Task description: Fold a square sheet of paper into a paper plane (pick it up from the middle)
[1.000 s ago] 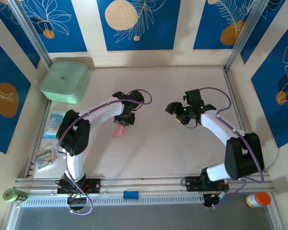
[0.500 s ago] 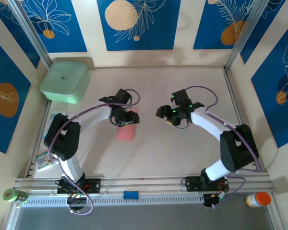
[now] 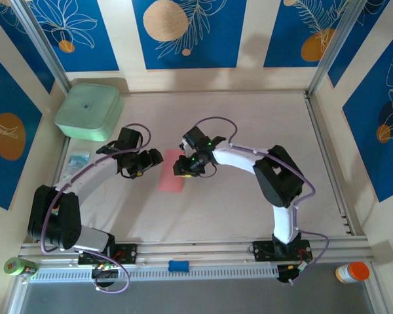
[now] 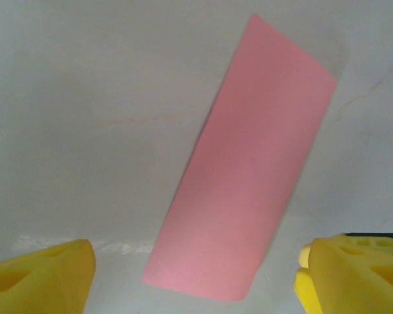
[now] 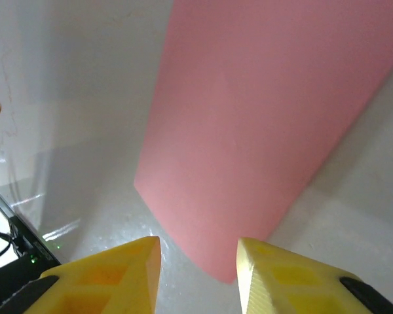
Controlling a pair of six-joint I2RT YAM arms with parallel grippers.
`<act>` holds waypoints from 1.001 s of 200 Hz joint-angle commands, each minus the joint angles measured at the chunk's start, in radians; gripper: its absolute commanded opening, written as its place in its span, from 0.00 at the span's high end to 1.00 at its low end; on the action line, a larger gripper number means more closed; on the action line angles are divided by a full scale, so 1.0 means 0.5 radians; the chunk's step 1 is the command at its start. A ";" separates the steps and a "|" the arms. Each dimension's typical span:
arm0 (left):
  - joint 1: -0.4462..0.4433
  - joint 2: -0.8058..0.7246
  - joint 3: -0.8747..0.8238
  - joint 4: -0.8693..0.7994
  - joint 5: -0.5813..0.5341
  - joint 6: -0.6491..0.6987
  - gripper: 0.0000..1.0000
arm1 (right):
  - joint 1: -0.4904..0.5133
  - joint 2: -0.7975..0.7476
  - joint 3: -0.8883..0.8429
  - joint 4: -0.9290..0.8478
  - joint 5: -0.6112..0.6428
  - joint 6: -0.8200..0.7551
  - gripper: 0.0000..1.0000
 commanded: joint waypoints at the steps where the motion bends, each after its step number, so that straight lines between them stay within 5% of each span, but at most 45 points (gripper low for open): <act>1: 0.037 -0.044 -0.052 0.065 0.002 -0.053 0.11 | 0.013 0.119 0.116 -0.103 -0.138 -0.097 0.66; 47: 0.040 0.003 -0.071 0.103 0.073 -0.036 0.01 | 0.011 0.268 0.166 -0.163 -0.080 -0.140 0.66; 99: 0.033 0.085 -0.034 0.135 0.345 0.100 0.01 | -0.143 0.155 -0.037 -0.330 0.106 -0.469 0.69; 136: 0.017 0.098 -0.095 0.307 0.548 0.037 0.01 | -0.326 -0.039 -0.197 -0.329 -0.101 -0.732 0.69; 200: -0.223 0.197 -0.182 0.566 0.632 -0.242 0.03 | -0.359 -0.345 -0.384 -0.039 0.138 0.043 0.68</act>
